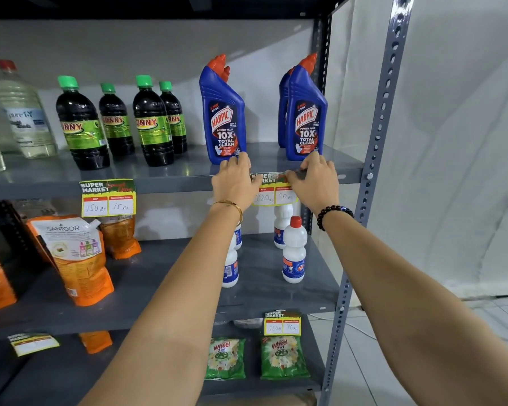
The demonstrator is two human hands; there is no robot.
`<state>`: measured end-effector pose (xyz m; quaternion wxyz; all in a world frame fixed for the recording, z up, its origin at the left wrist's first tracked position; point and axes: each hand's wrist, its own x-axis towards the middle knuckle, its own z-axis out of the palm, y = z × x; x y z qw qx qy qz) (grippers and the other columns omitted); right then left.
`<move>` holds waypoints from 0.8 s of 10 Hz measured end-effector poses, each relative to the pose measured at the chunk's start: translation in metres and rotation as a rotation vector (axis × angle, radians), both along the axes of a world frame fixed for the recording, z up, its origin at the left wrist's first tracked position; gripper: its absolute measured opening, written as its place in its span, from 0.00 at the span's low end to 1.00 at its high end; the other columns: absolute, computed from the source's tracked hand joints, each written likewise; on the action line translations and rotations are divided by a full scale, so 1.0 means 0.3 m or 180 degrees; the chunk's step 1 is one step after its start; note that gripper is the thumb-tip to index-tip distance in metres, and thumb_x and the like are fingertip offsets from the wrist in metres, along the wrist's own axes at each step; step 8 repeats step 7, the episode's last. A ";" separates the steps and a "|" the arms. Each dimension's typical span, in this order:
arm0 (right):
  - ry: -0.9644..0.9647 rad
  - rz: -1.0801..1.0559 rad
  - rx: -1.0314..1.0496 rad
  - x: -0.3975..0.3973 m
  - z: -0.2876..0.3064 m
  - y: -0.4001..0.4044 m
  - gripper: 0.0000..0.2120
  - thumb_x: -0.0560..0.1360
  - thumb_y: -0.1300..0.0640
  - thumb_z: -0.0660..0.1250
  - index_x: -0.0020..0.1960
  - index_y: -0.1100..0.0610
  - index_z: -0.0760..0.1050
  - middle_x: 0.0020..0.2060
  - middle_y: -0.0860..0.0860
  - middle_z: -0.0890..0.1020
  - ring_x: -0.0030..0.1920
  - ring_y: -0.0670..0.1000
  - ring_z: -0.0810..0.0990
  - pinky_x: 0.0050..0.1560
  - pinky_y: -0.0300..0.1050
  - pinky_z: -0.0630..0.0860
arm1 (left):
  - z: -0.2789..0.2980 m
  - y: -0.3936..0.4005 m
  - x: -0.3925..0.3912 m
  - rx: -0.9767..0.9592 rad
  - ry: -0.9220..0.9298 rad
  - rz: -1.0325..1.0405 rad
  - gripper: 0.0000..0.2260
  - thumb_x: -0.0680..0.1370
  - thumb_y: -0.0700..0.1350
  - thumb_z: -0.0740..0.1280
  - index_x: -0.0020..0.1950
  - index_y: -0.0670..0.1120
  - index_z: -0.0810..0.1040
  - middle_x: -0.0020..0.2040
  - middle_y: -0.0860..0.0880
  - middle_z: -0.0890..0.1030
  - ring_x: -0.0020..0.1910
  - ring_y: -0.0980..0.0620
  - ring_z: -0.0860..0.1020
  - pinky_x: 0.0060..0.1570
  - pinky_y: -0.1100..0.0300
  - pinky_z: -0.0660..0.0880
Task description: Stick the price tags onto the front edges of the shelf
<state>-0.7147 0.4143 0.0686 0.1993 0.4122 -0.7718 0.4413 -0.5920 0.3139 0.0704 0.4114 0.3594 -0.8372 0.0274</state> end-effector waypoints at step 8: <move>0.0461 -0.0404 0.0574 0.049 0.014 -0.019 0.30 0.76 0.40 0.59 0.67 0.62 0.62 0.66 0.60 0.72 0.68 0.61 0.68 0.69 0.59 0.66 | -0.010 0.030 0.003 0.0011 0.0025 -0.0115 0.17 0.79 0.51 0.61 0.62 0.42 0.68 0.60 0.41 0.77 0.59 0.43 0.74 0.52 0.49 0.75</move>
